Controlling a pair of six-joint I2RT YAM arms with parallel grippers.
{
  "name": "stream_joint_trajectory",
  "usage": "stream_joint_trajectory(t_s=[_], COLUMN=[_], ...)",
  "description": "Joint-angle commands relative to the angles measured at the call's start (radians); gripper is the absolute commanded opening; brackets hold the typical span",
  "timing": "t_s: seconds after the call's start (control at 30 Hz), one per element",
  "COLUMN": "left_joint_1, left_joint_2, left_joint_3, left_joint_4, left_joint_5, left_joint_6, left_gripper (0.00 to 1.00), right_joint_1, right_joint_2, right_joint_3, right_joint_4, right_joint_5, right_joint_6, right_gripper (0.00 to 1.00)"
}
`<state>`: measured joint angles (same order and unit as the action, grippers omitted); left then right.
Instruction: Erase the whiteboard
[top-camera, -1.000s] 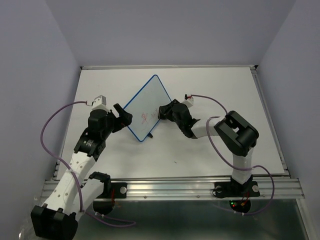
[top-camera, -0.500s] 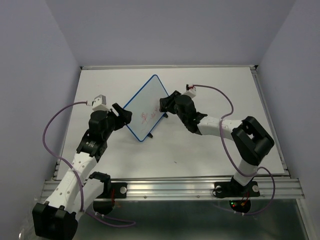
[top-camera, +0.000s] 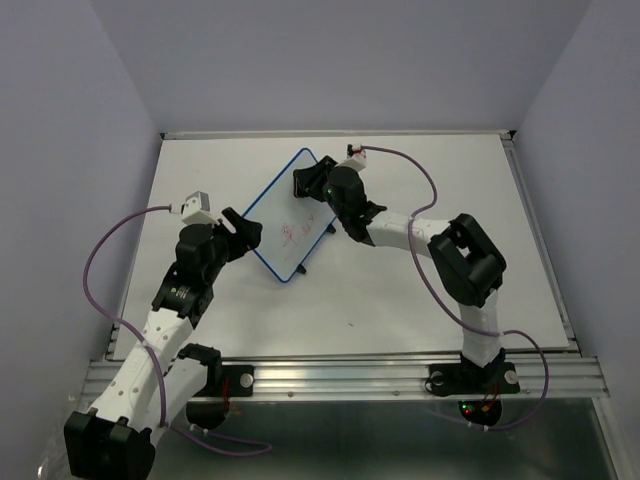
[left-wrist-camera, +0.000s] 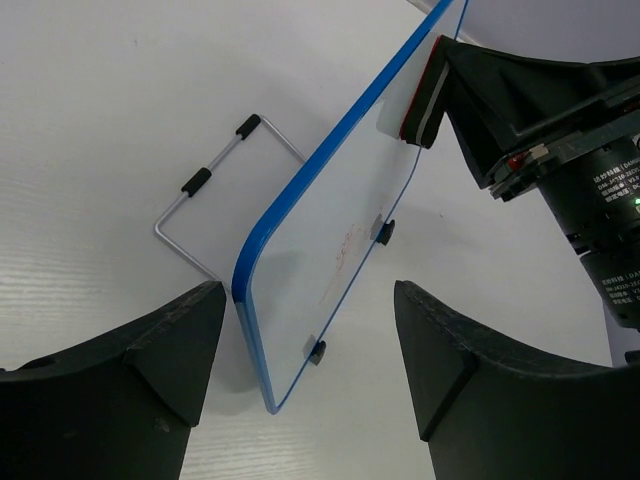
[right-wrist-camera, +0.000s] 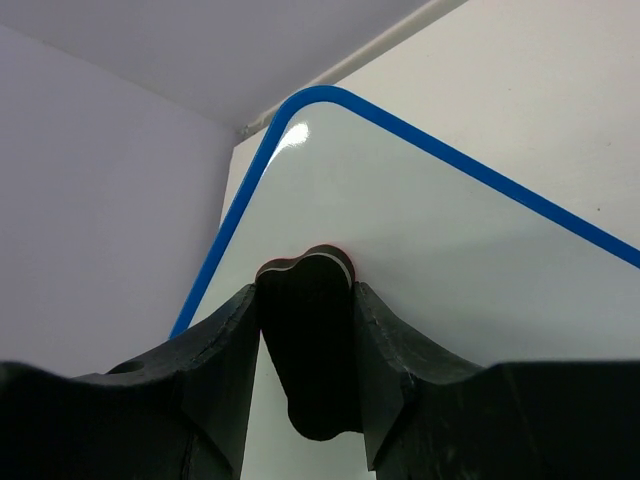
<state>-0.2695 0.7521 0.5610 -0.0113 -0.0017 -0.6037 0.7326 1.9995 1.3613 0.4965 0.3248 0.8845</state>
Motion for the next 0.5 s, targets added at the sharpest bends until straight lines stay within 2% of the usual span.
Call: stream_joint_trajectory(t_s=[0.0, 0.17, 0.47], left_joint_1=[-0.01, -0.011, -0.013], left_joint_2=[-0.02, -0.039, -0.063], left_joint_3=[-0.001, 0.011, 0.022], left_joint_4=[0.025, 0.013, -0.032], left_joint_5=[-0.024, -0.044, -0.075], left_joint_6=[0.001, -0.005, -0.013], left_gripper=[0.8, 0.8, 0.81], right_joint_1=[0.004, 0.004, 0.004], right_joint_2=[0.028, 0.019, 0.015], right_joint_3=[0.05, -0.039, -0.309], right_joint_4=[-0.021, -0.049, -0.061], right_joint_5=[0.02, 0.092, 0.088], right_joint_6=[0.024, 0.063, 0.149], right_gripper=[0.01, 0.01, 0.01])
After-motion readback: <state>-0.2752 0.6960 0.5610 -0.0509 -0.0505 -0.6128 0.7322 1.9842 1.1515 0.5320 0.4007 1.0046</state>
